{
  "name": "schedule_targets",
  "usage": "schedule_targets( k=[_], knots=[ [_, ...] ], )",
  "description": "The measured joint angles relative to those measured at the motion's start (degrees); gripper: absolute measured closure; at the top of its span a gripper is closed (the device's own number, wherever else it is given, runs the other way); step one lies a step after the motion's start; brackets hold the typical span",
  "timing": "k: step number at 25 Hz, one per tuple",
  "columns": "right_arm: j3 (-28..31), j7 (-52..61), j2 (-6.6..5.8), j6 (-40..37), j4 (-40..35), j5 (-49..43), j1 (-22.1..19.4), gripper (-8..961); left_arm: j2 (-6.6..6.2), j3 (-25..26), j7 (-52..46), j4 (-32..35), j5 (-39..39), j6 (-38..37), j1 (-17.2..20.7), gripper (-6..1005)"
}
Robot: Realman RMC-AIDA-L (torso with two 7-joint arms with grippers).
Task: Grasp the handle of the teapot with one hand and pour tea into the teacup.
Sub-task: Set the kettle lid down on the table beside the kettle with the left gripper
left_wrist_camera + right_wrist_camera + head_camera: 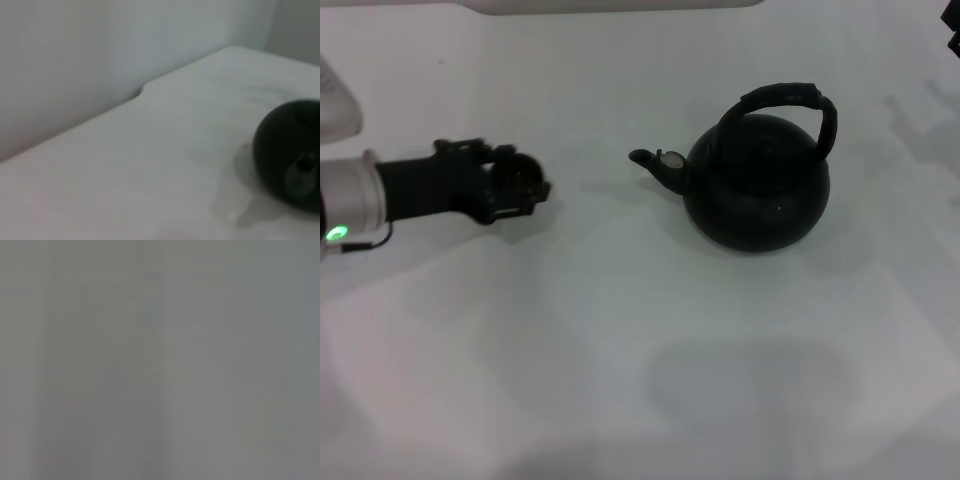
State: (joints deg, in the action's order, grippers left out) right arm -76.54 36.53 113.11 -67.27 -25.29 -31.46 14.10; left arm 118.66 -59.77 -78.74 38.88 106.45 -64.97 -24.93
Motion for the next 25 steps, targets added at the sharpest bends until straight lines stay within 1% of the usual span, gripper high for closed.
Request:
schedule_targets(
  k=[3,7,9,10,11,15,19,25],
  knots=[
    [0.0,-0.06,0.28,0.04,-0.13,0.05,0.03,305,-0.16,-0.22,0.28,-0.4,-0.37,-2.52,-2.31,303],
    [0.09,-0.06,0.66,0.05,-0.45,0.05,0.01,305,-0.01,-1.17,-0.25,-0.72,-0.42,-4.8,-4.17,304],
    [0.49,0.01,0.83,0.05,-0.48,0.08,-0.09,305,0.04,-2.77,-1.05,-1.42,-0.47,-5.1,-5.11,304],
    [0.78,0.14,1.07,0.05,-0.48,0.09,-0.31,305,0.04,-4.33,-2.19,-2.62,-0.53,-5.12,-6.18,304],
    [0.78,0.14,1.07,0.05,-0.48,0.09,-0.31,305,0.04,-4.33,-2.19,-2.62,-0.53,-5.12,-6.18,304],
    [1.2,0.29,1.57,-0.41,-0.53,0.06,-0.85,305,-0.1,-7.0,-4.8,-6.07,-0.58,-5.14,-8.57,304],
    [1.2,0.68,1.79,-0.93,-0.6,0.16,-1.78,305,-0.05,-8.1,-5.84,-9.11,-0.32,-5.15,-10.68,304],
    [0.94,1.48,1.94,-1.79,-0.64,-0.16,-2.8,305,-0.03,-8.3,-9.31,-10.09,-0.15,-5.16,-12.04,304]
  ],
)
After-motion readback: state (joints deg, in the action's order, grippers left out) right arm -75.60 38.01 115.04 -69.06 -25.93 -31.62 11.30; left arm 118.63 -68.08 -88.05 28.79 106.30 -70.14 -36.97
